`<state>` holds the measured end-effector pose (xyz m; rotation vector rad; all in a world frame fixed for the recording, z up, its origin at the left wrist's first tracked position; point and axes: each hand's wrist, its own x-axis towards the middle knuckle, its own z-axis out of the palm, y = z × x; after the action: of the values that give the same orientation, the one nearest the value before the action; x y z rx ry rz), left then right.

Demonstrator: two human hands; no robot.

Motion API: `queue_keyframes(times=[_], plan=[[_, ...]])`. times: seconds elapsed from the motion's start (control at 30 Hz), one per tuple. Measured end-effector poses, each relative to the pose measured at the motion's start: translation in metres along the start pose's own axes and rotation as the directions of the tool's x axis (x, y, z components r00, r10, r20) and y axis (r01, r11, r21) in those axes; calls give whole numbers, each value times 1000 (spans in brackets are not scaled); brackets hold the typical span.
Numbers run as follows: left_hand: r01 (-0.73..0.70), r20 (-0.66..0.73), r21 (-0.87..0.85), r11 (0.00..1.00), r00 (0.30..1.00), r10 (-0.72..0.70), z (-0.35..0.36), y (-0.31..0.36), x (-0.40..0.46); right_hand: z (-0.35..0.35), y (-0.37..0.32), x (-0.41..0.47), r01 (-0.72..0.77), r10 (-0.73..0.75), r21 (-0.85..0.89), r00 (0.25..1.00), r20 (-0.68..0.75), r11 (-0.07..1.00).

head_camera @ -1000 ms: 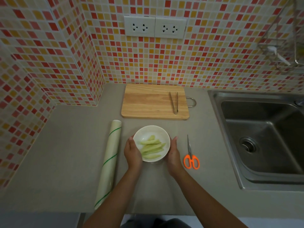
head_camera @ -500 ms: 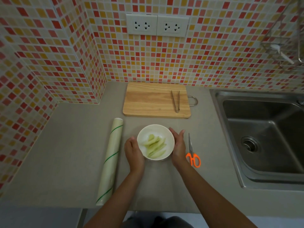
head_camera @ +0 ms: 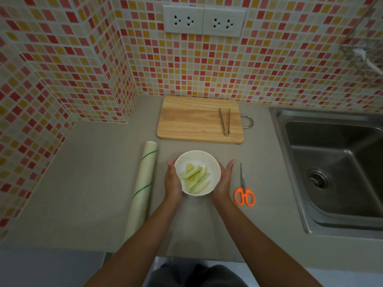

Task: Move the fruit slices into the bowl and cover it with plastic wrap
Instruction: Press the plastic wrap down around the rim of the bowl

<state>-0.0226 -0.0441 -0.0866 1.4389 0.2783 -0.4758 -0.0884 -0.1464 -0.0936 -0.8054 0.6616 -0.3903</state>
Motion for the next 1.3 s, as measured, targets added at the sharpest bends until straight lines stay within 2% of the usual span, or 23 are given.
queue_keyframes(times=[0.17,0.43,0.57,0.7,0.77,0.87,1.0,1.17,1.23,1.3], plan=[[-60,-44,-9,998,997,60,-3,-11,-4,-4,-2,4,-43,44,-18,998,39,999],[-110,118,151,982,989,92,-4,-7,10,-16,-21,8,-59,79,-126,984,158,990],[-154,195,209,966,974,114,-7,-3,13,-20,-24,5,-36,88,-304,983,160,952],[-182,288,281,942,953,98,-11,3,19,-21,-40,8,-63,174,-534,972,160,843],[-204,325,307,929,940,99,-11,5,20,-17,-50,10,-43,169,-596,973,158,802],[-228,363,334,915,927,99,-11,8,19,-11,-58,16,-28,142,-554,976,163,832],[-206,374,323,924,924,75,-11,8,21,-7,-51,16,-108,254,-487,936,244,866],[-167,378,295,941,925,46,-9,7,24,-8,-45,16,-167,286,-430,930,230,887],[-158,382,298,941,924,34,-8,8,28,-7,-44,12,-157,262,-443,947,186,883],[-199,329,310,930,940,91,-7,11,33,-7,-40,7,-156,215,-442,973,85,883]])
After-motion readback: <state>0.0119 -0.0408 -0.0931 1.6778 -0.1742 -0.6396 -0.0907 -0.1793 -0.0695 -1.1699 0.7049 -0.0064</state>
